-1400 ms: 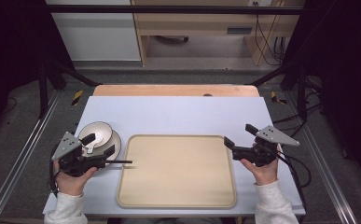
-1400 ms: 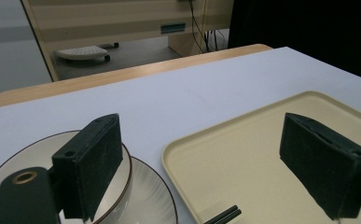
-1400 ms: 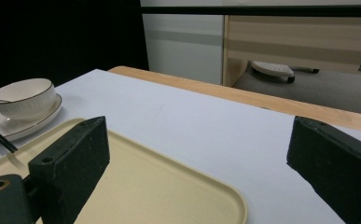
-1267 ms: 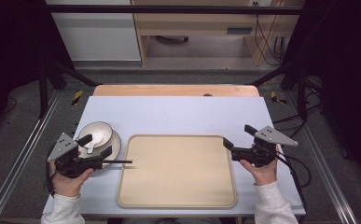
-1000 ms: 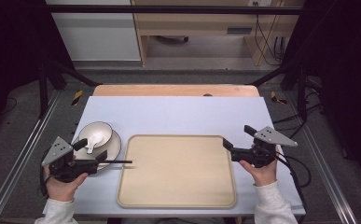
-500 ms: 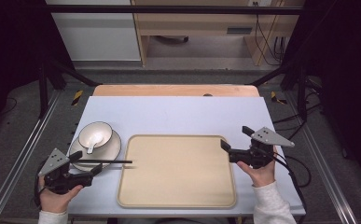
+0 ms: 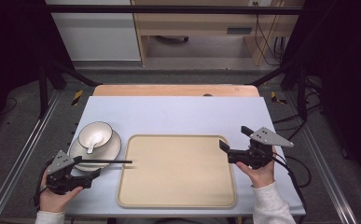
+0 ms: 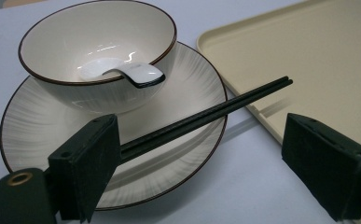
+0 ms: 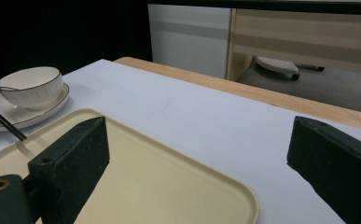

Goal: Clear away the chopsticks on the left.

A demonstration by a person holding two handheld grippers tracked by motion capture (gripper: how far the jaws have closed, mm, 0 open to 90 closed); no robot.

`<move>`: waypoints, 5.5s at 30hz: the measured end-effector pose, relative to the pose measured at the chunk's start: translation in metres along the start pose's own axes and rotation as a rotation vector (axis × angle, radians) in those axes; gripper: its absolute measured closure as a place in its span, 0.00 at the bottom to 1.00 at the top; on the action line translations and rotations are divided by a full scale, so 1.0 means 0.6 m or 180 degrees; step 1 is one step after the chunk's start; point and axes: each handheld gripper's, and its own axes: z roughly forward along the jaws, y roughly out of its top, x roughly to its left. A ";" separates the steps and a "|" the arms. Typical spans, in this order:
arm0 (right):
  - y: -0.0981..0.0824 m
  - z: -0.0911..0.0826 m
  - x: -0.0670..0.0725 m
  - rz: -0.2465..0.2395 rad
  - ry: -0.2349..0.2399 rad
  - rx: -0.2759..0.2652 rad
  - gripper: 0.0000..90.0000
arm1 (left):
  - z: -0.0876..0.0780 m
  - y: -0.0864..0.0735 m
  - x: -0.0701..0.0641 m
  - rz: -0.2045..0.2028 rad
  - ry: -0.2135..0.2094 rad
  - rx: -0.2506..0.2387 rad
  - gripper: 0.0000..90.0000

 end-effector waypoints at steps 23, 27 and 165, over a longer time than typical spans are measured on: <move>-0.004 0.008 0.001 -0.0021 -0.0008 0.0111 0.05 | 0.039 -0.015 0.026 0.0092 0.0155 0.0172 0.34; -0.004 0.009 0.001 -0.0019 -0.0007 0.0110 0.05 | 0.039 -0.015 0.026 0.0117 0.0179 0.0182 0.37; 0.000 -0.005 -0.012 0.0123 -0.0072 0.0059 0.02 | 0.079 0.029 -0.198 -0.0763 0.0716 -0.0194 0.95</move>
